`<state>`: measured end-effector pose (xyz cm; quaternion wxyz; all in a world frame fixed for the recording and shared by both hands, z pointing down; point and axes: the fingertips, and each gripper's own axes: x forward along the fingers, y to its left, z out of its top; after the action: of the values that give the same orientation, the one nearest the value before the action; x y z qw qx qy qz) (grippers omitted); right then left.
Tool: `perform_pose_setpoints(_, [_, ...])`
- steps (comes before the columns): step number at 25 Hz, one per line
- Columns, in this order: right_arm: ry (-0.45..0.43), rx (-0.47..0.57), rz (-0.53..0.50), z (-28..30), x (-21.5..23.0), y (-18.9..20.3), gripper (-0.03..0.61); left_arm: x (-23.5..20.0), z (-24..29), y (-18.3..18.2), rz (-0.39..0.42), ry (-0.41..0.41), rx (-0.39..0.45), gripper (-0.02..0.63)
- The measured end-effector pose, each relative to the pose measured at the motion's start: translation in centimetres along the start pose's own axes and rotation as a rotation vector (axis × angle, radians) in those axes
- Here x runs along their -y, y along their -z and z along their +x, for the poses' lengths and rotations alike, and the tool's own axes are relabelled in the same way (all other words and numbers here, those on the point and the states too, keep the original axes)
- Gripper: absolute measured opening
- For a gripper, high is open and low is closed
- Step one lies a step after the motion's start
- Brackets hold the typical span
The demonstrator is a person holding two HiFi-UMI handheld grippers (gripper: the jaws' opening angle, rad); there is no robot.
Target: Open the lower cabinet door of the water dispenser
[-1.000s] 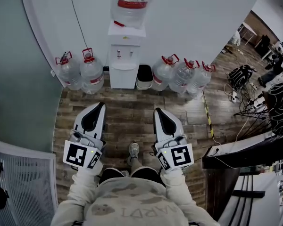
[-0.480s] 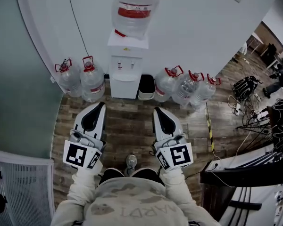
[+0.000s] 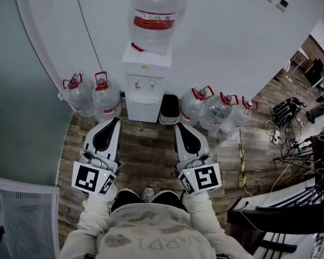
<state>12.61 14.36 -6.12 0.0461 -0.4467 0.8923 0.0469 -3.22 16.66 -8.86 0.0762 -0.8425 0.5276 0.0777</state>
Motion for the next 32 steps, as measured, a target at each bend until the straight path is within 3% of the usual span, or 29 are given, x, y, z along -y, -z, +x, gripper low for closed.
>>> perform_pose_setpoints(13, [-0.019, -0.012, 0.018, 4.8, 3.3, 2.0, 0.009, -2.6, 4.5, 2.2, 0.004, -0.017, -0.018, 0.002])
perform_pose_setpoints(32, [0.112, -0.019, 0.021, 18.2, 8.8, 3.7, 0.009, -13.2, 16.7, 5.2, -0.027, 0.101, -0.022, 0.003])
